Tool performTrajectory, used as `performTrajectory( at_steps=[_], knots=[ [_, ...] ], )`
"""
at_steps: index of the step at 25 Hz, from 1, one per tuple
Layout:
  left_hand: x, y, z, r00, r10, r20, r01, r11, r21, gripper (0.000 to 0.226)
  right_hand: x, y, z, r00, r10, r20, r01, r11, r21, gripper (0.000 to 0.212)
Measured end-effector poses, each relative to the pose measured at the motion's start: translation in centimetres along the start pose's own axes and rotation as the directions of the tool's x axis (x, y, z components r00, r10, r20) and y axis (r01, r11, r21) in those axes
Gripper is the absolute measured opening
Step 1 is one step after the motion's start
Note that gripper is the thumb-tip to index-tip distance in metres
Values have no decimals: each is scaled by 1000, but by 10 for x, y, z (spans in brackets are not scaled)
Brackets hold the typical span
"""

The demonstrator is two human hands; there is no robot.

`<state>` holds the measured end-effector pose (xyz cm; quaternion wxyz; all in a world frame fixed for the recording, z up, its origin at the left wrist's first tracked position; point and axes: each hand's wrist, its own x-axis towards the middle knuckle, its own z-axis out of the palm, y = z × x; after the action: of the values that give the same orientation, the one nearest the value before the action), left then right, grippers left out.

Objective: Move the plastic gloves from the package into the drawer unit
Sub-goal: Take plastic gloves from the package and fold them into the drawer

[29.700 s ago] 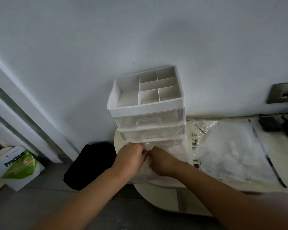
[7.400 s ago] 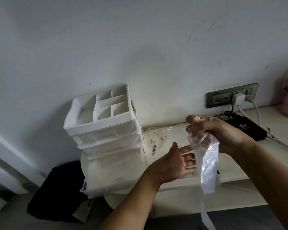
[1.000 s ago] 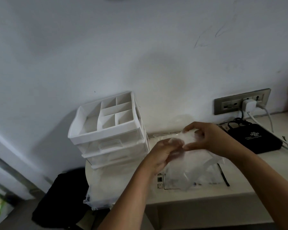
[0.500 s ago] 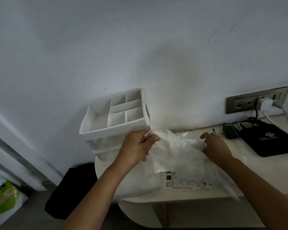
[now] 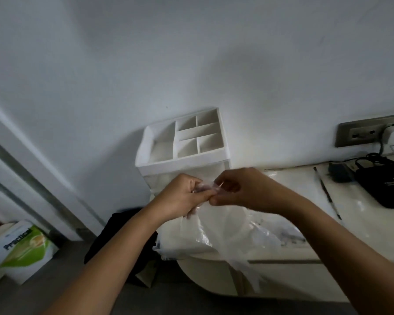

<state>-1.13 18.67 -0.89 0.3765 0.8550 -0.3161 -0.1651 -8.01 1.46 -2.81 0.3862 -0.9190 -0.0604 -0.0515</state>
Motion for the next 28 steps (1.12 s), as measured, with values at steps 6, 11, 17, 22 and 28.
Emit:
performTrajectory(
  at_steps=[6,11,17,22,28],
  knots=[
    [-5,-35,-25,996,-62,-57,62,998,-3,22,19,19,26,968,248,34,-250,962,110,21],
    [0,-95,-31,959,-248,-140,225,961,-160,30,31,24,41,901,394,-184,-357,912,201,24],
    [5,-125,-10,895,-408,-181,356,897,-261,21,23,-29,52,921,212,-326,-363,772,-522,24],
    [10,-128,-6,908,-321,-269,324,945,-38,34,26,-49,91,998,-15,-62,-9,929,-369,43],
    [8,-130,0,901,-325,-288,353,934,49,31,50,6,121,990,136,43,-118,951,-284,38]
  ],
)
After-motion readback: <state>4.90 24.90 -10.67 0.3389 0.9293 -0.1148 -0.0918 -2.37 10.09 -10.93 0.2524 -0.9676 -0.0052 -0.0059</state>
